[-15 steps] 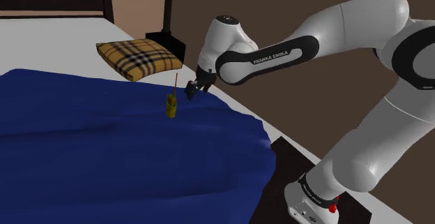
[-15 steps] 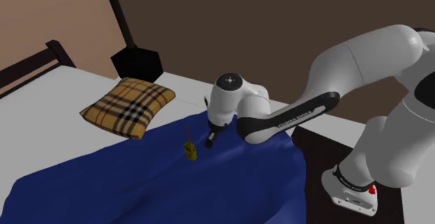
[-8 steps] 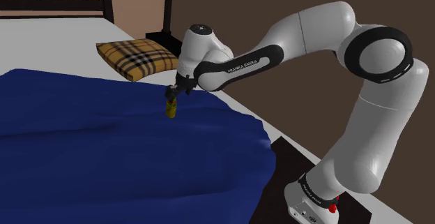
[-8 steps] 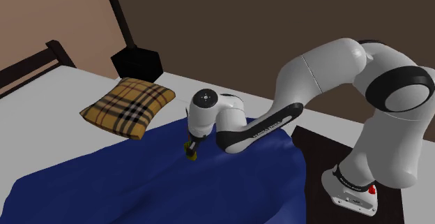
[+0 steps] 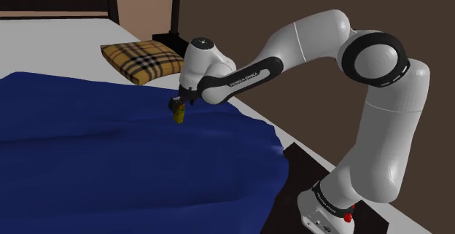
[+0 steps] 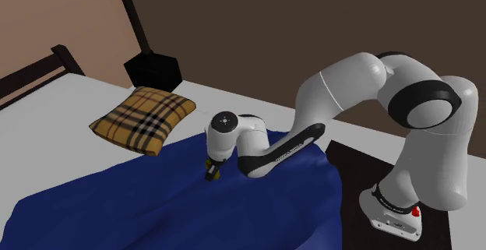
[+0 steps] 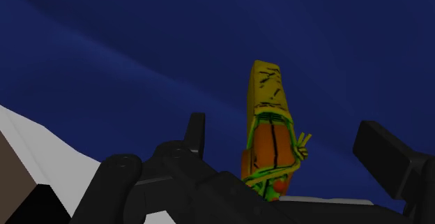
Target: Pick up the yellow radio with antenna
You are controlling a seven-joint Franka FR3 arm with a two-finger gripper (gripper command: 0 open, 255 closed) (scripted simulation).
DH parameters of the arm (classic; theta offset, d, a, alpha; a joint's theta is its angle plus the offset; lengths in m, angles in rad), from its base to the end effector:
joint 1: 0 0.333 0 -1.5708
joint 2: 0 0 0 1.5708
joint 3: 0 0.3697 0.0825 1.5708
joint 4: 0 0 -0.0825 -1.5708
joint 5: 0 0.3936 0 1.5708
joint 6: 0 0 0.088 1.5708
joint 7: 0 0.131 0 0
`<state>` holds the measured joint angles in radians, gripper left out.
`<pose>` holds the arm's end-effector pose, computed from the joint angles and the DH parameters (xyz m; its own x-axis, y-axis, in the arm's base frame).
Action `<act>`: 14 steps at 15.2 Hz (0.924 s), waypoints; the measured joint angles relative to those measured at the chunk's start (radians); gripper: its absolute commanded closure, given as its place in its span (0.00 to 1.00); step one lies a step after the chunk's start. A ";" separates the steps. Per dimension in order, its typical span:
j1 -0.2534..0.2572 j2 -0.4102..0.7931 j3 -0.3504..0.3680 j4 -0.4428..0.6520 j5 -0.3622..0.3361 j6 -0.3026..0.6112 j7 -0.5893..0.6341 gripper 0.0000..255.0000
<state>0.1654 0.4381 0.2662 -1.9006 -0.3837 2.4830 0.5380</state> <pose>0.6238 0.2676 0.3112 0.9657 0.1487 0.2127 0.1371 -0.9882 0.0683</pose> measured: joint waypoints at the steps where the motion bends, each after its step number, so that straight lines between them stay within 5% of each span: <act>1: 0.000 0.002 -0.002 -0.006 -0.003 0.008 0.003 0.00; 2: 0.001 0.004 -0.003 -0.007 -0.005 0.010 0.005 1.00; 14: -0.001 -0.005 0.000 -0.008 0.000 0.003 0.001 1.00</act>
<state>0.1646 0.4332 0.2664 -1.9081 -0.3835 2.4857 0.5388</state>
